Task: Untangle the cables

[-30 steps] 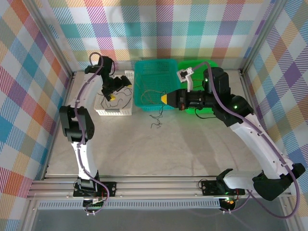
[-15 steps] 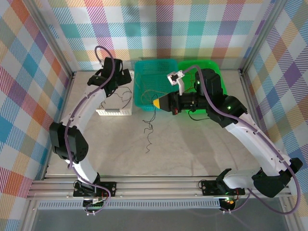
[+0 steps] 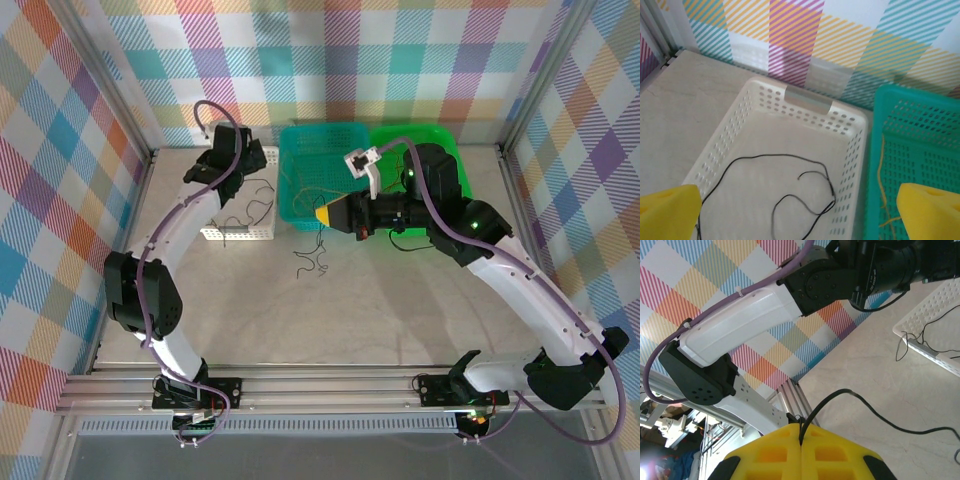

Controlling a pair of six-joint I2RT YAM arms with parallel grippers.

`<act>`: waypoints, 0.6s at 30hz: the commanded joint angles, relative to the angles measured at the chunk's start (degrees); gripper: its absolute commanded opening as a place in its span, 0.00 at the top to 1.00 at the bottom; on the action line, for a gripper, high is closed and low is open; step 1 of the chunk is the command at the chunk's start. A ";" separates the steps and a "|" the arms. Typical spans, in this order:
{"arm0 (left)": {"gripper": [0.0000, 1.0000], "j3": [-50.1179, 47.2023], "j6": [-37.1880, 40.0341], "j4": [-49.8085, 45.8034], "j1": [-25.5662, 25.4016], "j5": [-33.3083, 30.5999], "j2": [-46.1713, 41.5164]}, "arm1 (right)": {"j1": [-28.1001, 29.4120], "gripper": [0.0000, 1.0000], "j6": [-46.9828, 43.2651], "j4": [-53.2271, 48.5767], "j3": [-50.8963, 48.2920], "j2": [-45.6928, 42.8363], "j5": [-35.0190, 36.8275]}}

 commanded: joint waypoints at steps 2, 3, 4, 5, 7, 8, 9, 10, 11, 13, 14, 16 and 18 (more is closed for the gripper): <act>0.00 9.27 -7.02 -11.18 2.56 5.67 1.68 | 0.54 1.00 -0.71 2.98 -1.14 -0.31 0.40; 0.00 9.22 -8.10 -12.24 2.57 7.89 0.53 | 0.54 1.00 -0.61 3.55 -1.28 -0.37 -0.23; 0.00 7.51 -9.72 -11.52 2.57 10.16 -1.69 | 0.54 1.00 -0.46 4.07 -1.37 -0.32 -1.27; 0.00 5.53 -10.99 -10.44 2.57 13.13 -3.92 | 0.54 1.00 -0.22 5.03 -1.28 -0.21 -2.26; 0.00 -0.38 -13.32 -6.11 2.57 22.62 -9.77 | 0.54 1.00 0.33 6.65 -0.72 0.06 -4.93; 0.00 -3.64 -14.16 -3.88 2.44 25.45 -12.46 | 0.46 1.00 0.67 7.29 -0.16 0.26 -5.70; 0.00 -7.77 -15.32 0.08 2.39 30.19 -15.82 | 0.45 1.00 0.98 7.32 0.92 0.82 -6.38; 0.00 -12.19 -16.95 4.79 2.30 34.30 -19.39 | 0.43 1.00 1.48 7.41 2.02 1.44 -7.39; 0.00 -16.01 -17.86 9.86 2.30 37.69 -22.38 | 0.30 1.00 2.18 7.88 2.95 1.87 -8.54; 0.00 -24.35 -20.57 19.00 2.07 43.66 -28.68 | 0.31 1.00 3.74 9.25 5.13 3.04 -10.94; 0.00 -27.33 -21.84 22.36 1.99 46.25 -30.79 | 0.20 1.00 4.19 9.28 6.31 3.54 -11.69; 0.00 -32.03 -25.57 28.17 1.58 52.24 -33.86 | 0.19 1.00 4.90 9.19 8.67 4.87 -13.42; 0.00 -36.44 -29.67 34.11 0.63 56.43 -35.80 | 0.19 1.00 5.66 9.57 10.15 5.84 -14.65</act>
